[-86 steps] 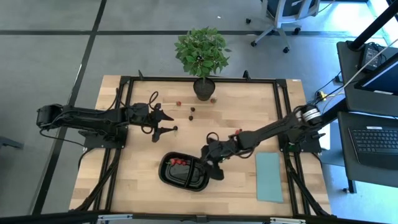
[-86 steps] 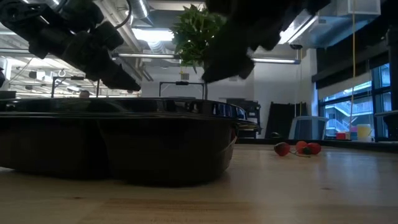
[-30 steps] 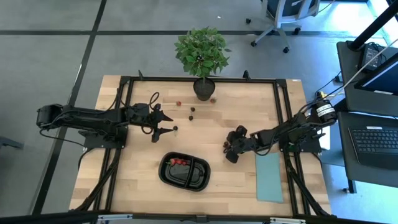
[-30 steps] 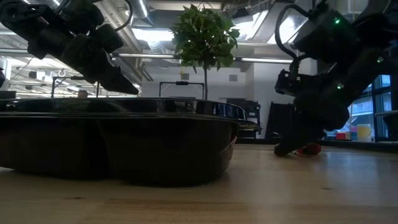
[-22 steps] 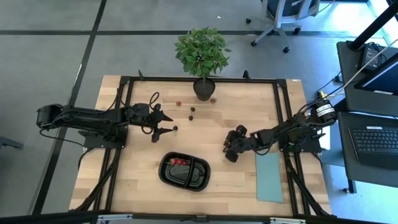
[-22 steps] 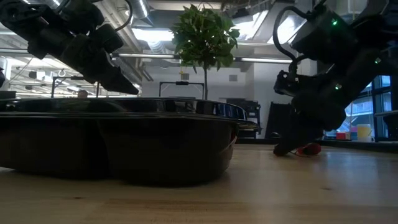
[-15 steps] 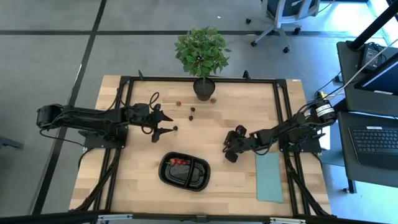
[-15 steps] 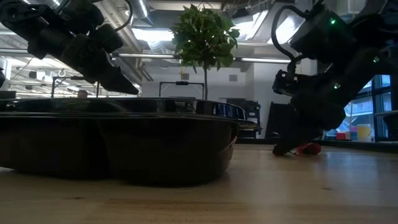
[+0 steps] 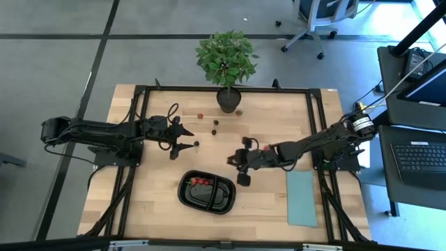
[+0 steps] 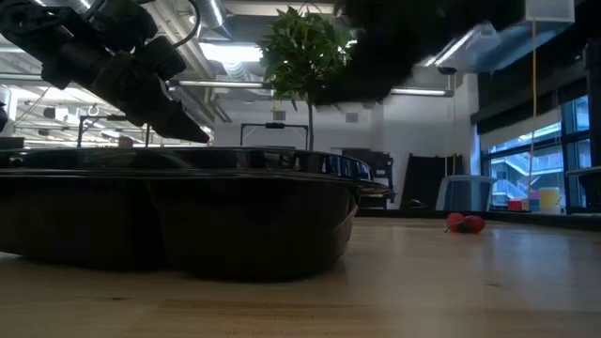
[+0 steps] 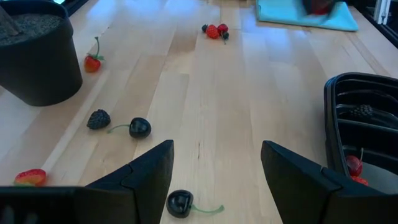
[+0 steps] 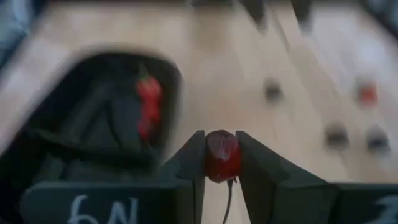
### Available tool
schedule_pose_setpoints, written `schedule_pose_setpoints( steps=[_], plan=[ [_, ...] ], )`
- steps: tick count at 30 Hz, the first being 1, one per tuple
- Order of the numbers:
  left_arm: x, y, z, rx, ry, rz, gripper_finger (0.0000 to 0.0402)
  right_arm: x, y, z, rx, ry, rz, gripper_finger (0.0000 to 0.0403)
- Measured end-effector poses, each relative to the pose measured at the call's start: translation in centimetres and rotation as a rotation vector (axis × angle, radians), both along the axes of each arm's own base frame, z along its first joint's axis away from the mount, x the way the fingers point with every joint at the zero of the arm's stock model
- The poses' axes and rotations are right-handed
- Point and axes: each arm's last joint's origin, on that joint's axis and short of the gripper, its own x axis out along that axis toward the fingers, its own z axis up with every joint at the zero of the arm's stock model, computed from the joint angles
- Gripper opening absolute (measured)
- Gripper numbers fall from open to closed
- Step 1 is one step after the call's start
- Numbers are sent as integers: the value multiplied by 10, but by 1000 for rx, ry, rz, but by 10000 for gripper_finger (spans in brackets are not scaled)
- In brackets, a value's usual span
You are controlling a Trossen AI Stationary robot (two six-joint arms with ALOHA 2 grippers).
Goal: Pick and placing Produce into tupperware
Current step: Put the bottom red cherry into the black container with the other red fruits
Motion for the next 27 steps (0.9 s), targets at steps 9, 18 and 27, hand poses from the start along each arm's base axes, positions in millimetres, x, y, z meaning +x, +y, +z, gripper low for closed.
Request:
schedule_pose_setpoints(
  steps=[9, 18, 27],
  plan=[
    [0, 0, 0, 0, 0, 0, 236, 42, 16, 8, -110, -175, 255, 77],
    [0, 0, 0, 0, 0, 0, 236, 85, 30, -23, -39, -168, 405, 77],
    [0, 0, 0, -1, 0, 1, 236, 100, 32, -59, 90, -78, 424, 77]
  ],
)
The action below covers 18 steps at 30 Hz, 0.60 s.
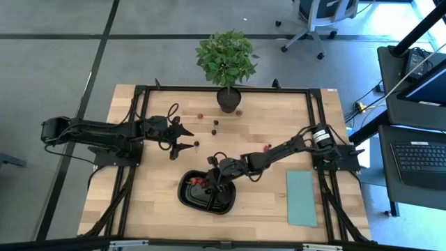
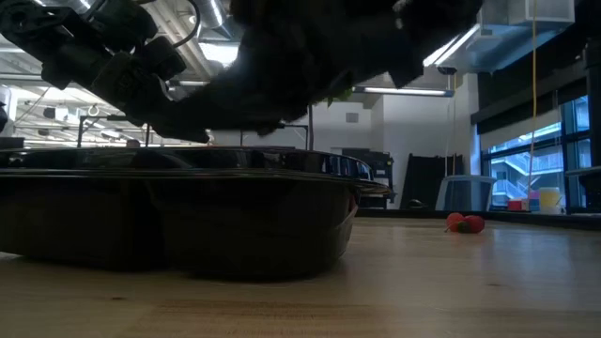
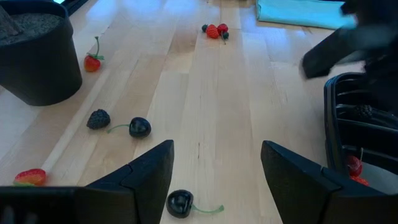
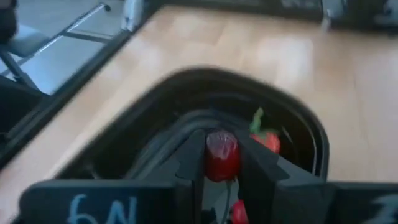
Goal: Pick and placing Produce into tupperware
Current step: Put the bottom red cherry into the black container with the other red fruits
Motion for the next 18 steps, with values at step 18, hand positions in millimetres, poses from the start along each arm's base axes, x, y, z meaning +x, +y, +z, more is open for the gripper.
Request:
schedule_pose_setpoints(
  steps=[18],
  plan=[
    [0, 0, 0, -3, 0, 1, 236, 1, 0, -21, 28, 69, -25, 78]
  ],
)
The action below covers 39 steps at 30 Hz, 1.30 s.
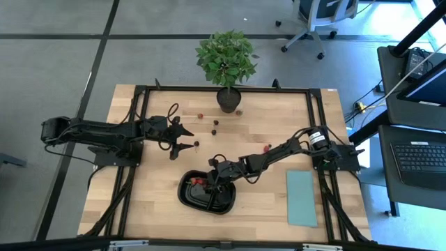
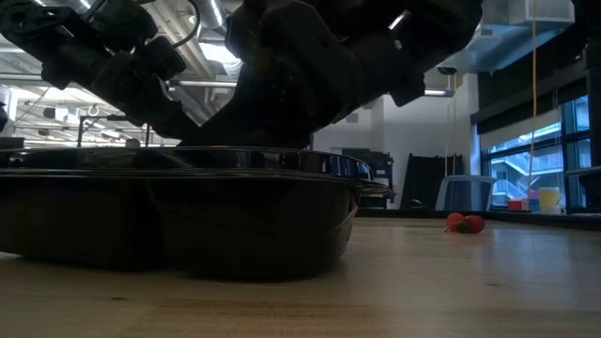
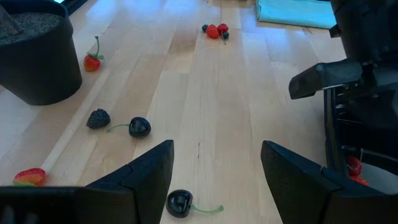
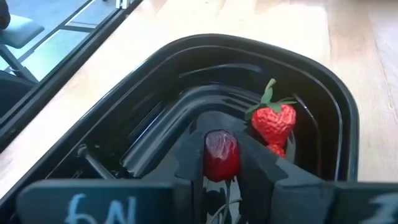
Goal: Pick and placing Produce into tupperware
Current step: Put the bottom red cherry into the black container with the other red fruits
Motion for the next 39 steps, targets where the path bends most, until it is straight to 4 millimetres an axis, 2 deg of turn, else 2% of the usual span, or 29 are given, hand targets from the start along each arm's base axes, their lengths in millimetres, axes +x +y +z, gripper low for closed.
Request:
schedule_pose_setpoints(
  steps=[9, 33, 39],
  plan=[
    [0, 0, 0, 0, 0, 0, 236, 0, -1, 0, -1, -1, -2, 100],
    [0, 0, 0, 0, 0, 0, 236, 1, -2, 0, -4, -2, -3, 105],
    [0, 0, 0, 1, 0, 0, 236, 1, -5, 0, -2, -2, -12, 147]
  ],
)
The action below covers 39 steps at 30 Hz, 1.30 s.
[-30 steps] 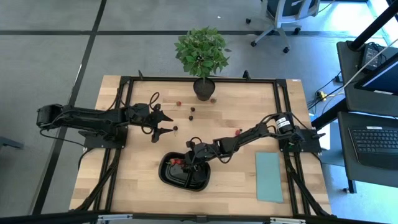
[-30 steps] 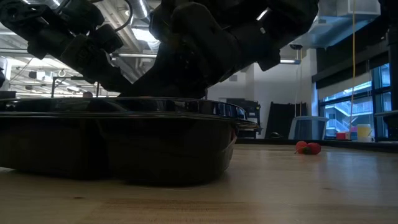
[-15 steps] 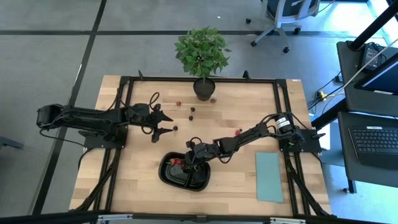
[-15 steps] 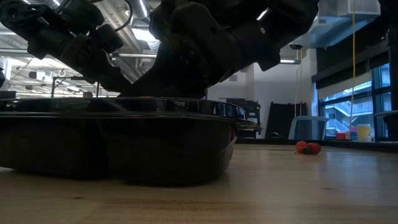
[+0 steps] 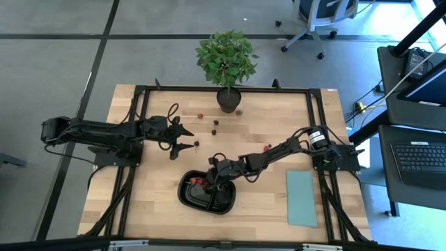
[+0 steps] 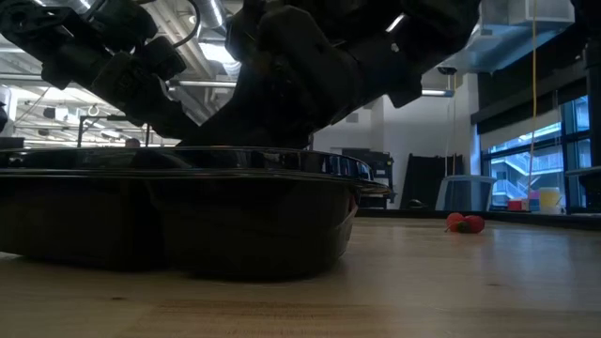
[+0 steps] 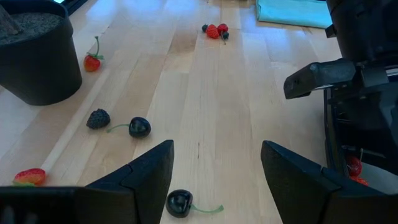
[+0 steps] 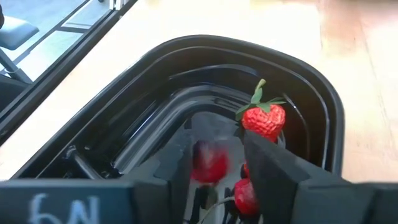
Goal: Pick and placing Produce into tupperware
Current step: Put the bottom red cherry into the black container with the other red fruits, then put the red cherry into the black container with the other red fruits
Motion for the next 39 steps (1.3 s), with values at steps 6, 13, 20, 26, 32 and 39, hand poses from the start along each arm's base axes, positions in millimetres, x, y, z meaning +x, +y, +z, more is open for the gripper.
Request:
schedule_pose_setpoints(
  steps=[6, 13, 20, 26, 32, 39],
  plan=[
    [0, 0, 0, -2, 0, 1, 236, 1, -3, 0, 9, 2, -14, 203],
    [0, 0, 0, -3, 1, 1, 236, -3, -9, 12, 21, 36, -49, 229],
    [0, 0, 0, -4, 3, 2, 236, -32, -30, 66, 124, 239, -185, 224],
    [0, 0, -1, -7, 10, 2, 236, -83, -58, 100, 124, 537, -520, 224],
    [-1, 0, -2, -32, 25, 14, 236, -128, -83, 109, 24, 748, -921, 224],
    [-2, 0, -3, -35, 32, 14, 236, -149, -92, 83, -19, 880, -1017, 223]
  ],
)
